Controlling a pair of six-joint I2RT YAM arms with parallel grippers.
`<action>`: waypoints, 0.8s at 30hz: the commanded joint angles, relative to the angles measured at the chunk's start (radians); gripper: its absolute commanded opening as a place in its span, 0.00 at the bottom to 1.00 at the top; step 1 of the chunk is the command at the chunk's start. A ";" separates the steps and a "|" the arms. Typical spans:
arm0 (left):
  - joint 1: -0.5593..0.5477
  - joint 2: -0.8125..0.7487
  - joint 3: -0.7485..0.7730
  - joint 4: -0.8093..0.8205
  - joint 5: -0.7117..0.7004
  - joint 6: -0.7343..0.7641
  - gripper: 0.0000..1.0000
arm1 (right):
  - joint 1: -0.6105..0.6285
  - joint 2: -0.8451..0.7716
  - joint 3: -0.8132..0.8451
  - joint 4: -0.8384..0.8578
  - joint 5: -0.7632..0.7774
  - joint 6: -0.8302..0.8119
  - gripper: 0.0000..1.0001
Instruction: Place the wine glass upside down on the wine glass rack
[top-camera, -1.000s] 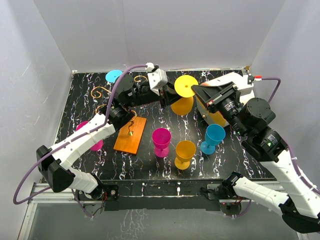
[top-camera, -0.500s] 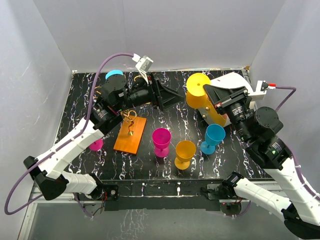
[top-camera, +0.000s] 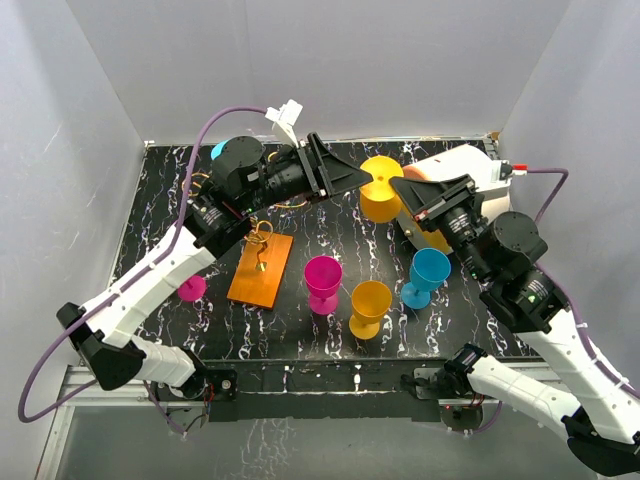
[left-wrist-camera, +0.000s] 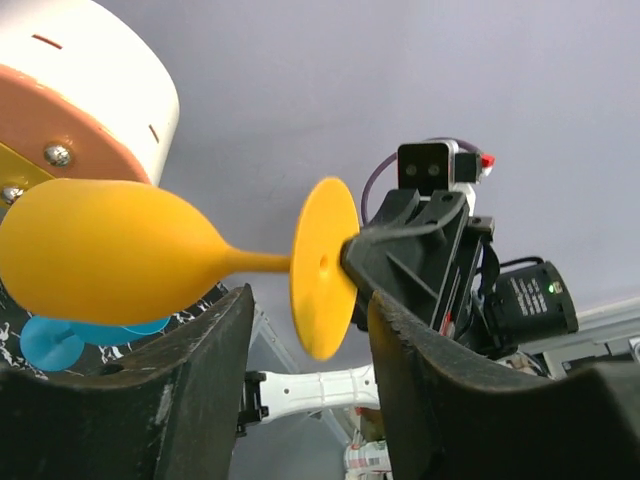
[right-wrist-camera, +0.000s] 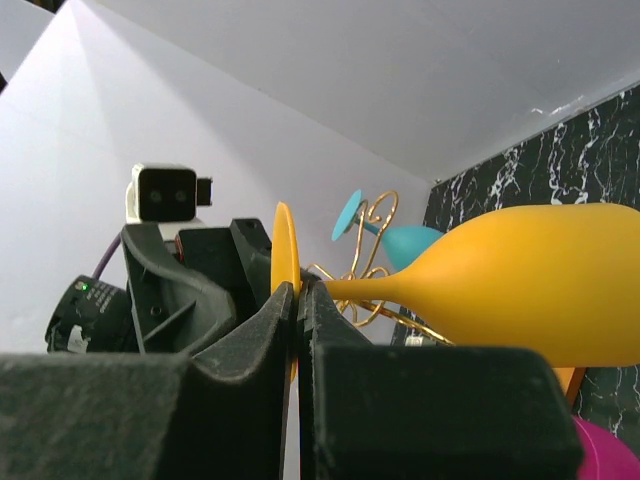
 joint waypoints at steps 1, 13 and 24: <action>0.032 0.010 0.037 0.012 0.006 -0.106 0.42 | 0.000 -0.021 -0.036 0.114 -0.065 0.013 0.00; 0.051 0.052 0.014 0.073 0.087 -0.164 0.00 | 0.001 -0.024 -0.066 0.121 -0.068 0.027 0.00; 0.178 0.136 0.083 0.124 0.176 -0.265 0.00 | 0.000 -0.071 -0.049 0.016 0.045 0.034 0.58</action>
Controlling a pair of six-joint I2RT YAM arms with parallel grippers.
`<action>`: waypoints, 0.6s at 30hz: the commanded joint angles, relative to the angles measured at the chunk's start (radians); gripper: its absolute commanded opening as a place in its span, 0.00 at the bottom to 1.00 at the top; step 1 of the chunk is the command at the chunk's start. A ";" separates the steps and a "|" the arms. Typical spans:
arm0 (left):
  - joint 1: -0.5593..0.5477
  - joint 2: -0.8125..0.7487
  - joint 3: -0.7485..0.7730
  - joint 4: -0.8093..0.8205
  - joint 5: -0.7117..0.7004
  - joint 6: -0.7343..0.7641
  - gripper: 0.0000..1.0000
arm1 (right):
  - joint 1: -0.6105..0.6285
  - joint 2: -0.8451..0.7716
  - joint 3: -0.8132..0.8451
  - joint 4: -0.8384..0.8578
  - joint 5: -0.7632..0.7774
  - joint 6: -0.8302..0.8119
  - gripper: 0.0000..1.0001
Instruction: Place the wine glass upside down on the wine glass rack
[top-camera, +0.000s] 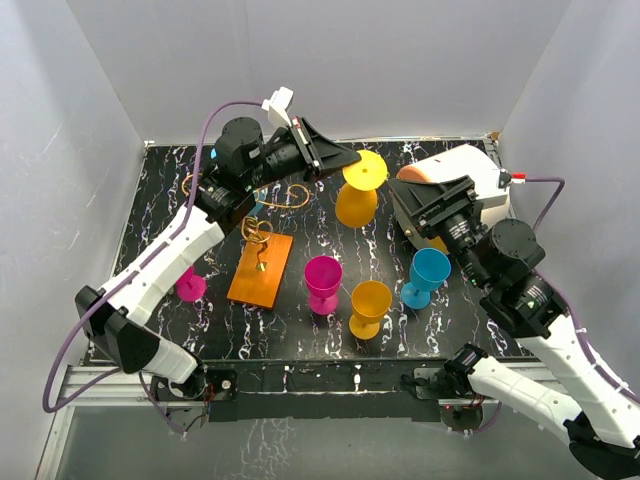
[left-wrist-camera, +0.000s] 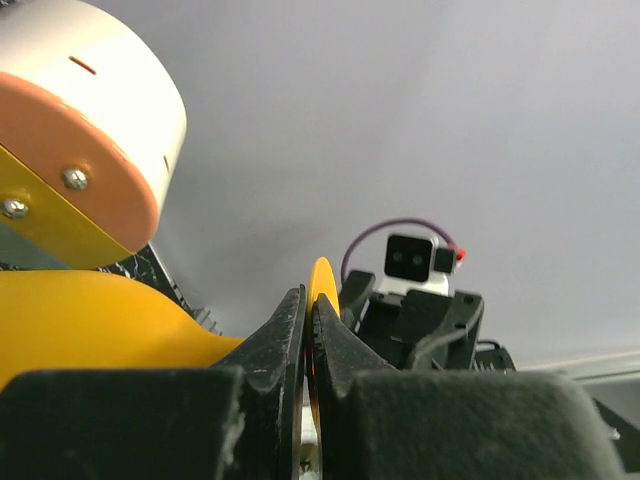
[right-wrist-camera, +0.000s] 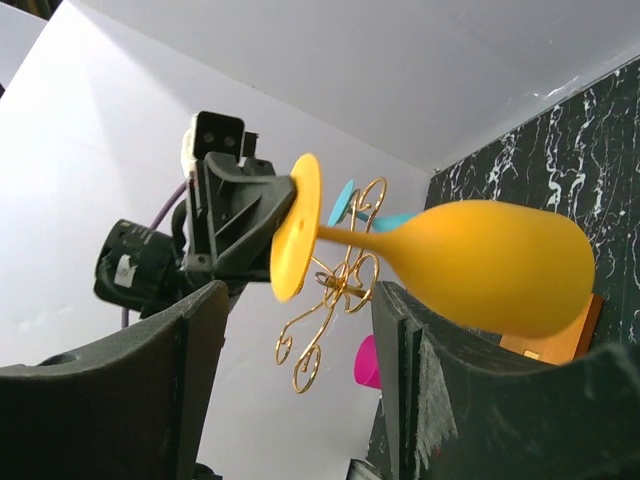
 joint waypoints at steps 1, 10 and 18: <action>0.059 0.051 0.079 0.032 0.077 -0.057 0.00 | 0.002 -0.042 0.023 -0.003 0.075 -0.014 0.58; 0.147 0.145 0.259 -0.126 0.004 0.026 0.00 | 0.003 -0.091 0.026 -0.060 0.148 -0.033 0.58; 0.269 0.141 0.291 -0.190 -0.028 0.054 0.00 | 0.003 -0.091 0.016 -0.069 0.152 -0.035 0.58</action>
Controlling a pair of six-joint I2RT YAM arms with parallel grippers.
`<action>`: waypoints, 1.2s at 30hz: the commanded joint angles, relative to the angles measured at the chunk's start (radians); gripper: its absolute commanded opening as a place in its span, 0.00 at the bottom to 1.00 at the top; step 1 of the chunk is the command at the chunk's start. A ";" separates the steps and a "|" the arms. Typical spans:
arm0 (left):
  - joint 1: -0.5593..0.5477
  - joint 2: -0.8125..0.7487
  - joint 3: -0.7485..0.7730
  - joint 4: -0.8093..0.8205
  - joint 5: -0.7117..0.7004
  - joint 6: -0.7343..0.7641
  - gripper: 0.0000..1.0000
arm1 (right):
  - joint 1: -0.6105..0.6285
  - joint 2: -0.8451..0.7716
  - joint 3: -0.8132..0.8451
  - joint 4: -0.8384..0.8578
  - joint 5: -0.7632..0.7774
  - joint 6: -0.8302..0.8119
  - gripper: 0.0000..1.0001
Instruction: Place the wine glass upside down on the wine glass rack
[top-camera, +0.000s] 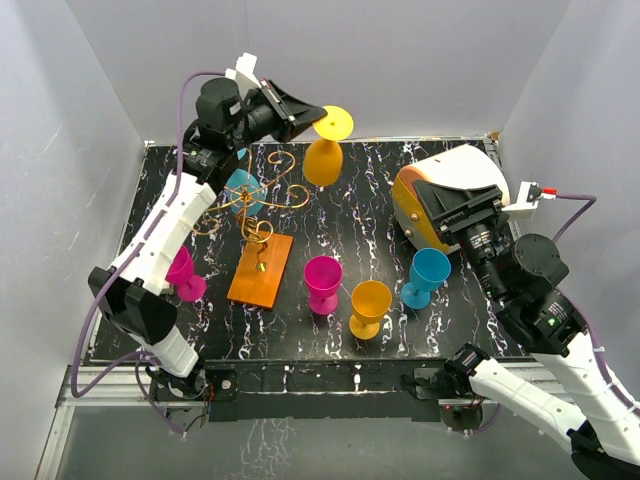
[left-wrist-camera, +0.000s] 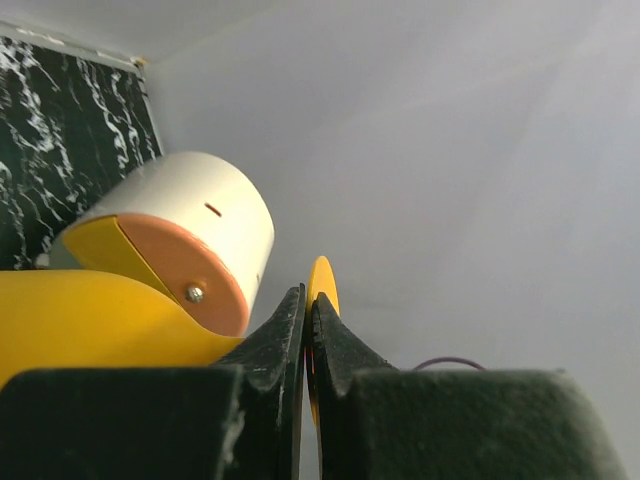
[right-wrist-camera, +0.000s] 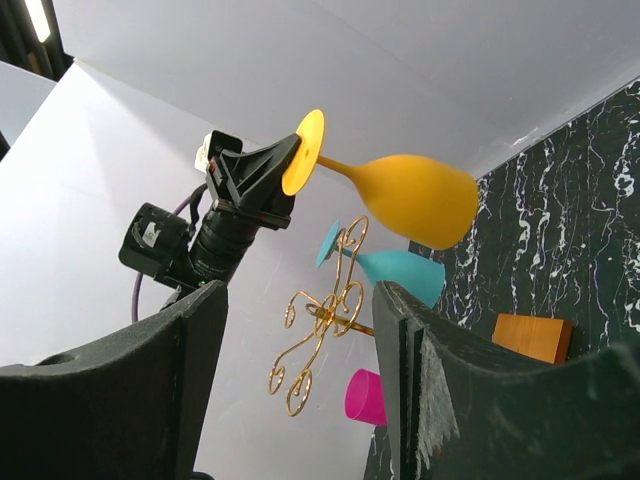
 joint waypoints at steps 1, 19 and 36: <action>0.089 -0.047 0.013 -0.034 0.003 0.008 0.00 | 0.003 -0.001 0.014 0.004 0.023 -0.016 0.58; 0.228 -0.105 -0.037 -0.148 0.032 0.157 0.00 | 0.003 0.040 -0.003 0.013 0.009 0.001 0.57; 0.280 -0.190 -0.184 -0.090 0.132 0.094 0.00 | 0.002 0.056 -0.002 0.011 -0.003 0.006 0.57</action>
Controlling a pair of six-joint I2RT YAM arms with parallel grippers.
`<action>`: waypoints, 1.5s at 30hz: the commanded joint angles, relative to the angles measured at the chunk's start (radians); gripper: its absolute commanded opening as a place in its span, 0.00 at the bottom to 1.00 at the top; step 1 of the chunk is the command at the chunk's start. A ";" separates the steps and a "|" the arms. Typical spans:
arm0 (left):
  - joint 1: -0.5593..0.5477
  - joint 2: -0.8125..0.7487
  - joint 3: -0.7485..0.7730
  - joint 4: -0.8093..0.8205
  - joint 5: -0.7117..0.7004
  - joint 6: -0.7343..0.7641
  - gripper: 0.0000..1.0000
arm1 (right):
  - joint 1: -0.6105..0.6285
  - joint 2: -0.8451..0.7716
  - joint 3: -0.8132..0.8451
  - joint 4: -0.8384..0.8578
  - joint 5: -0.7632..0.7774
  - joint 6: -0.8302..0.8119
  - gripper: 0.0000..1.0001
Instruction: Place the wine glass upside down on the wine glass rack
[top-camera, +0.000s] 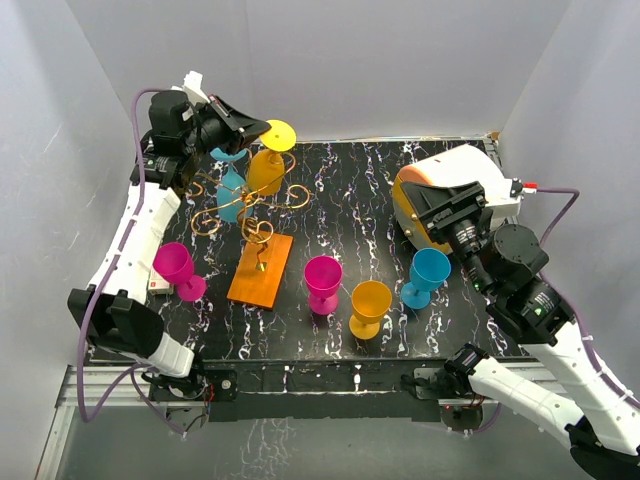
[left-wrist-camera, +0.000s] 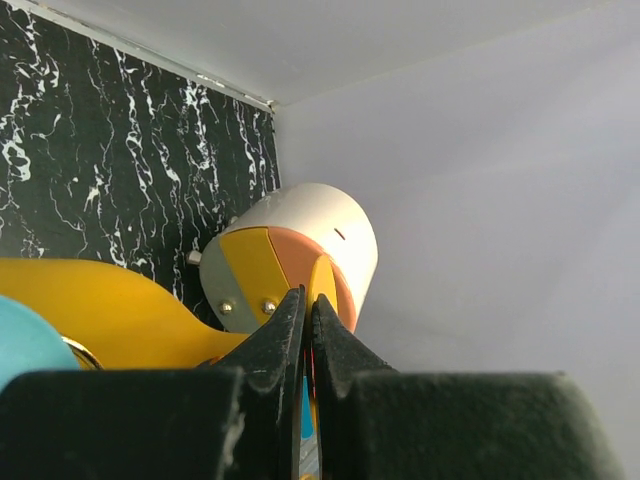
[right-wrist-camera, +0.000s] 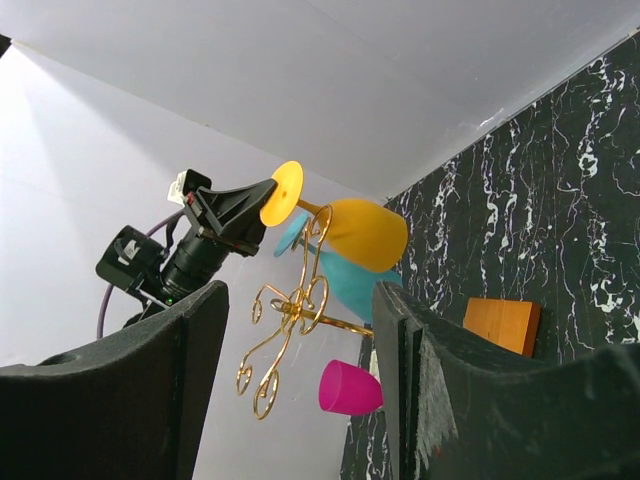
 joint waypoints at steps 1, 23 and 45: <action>0.015 -0.079 -0.037 0.060 0.087 -0.054 0.00 | 0.002 0.006 0.008 0.034 -0.008 0.005 0.57; 0.047 -0.133 -0.238 0.395 0.216 -0.369 0.00 | 0.002 0.031 0.018 0.033 -0.056 0.025 0.56; 0.046 -0.196 -0.285 0.248 0.216 -0.270 0.00 | 0.003 0.040 0.024 0.037 -0.059 0.026 0.56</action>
